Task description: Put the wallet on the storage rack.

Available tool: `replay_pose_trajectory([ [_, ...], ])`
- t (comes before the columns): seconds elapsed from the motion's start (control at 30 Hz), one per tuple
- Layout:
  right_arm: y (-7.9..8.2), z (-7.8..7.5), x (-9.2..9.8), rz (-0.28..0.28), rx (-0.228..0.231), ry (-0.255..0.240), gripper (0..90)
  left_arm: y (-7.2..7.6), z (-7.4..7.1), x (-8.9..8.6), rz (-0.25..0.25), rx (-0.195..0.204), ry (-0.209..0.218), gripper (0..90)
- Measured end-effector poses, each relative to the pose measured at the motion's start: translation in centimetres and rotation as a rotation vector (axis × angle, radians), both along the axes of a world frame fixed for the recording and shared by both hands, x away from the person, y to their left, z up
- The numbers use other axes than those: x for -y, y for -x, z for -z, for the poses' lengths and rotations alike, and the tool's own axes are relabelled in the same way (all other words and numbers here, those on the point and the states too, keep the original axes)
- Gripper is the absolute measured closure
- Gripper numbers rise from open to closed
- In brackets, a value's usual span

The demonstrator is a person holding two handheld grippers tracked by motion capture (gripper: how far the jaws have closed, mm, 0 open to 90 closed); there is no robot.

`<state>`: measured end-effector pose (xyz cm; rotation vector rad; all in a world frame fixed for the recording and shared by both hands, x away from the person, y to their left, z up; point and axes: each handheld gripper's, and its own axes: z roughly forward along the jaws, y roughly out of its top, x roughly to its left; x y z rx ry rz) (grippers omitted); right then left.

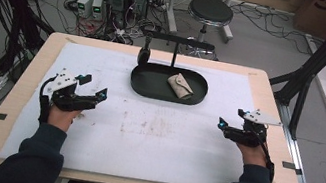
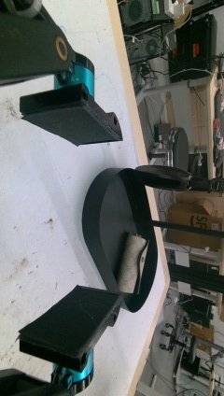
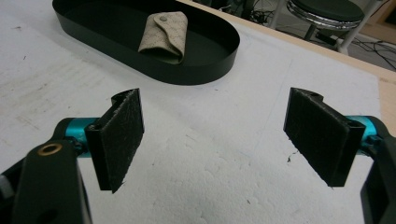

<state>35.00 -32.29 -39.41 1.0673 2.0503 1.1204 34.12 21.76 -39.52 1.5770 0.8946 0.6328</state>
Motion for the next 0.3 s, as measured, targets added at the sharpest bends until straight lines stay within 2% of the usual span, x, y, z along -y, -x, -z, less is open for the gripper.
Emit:
replay_pose_trajectory([
  [0.3, -0.15, 0.18, -0.14, -0.006, 0.001, 0.003, 20.6, -0.05, 0.05, -0.02, -0.005, -0.003, -0.002, 19.4],
])
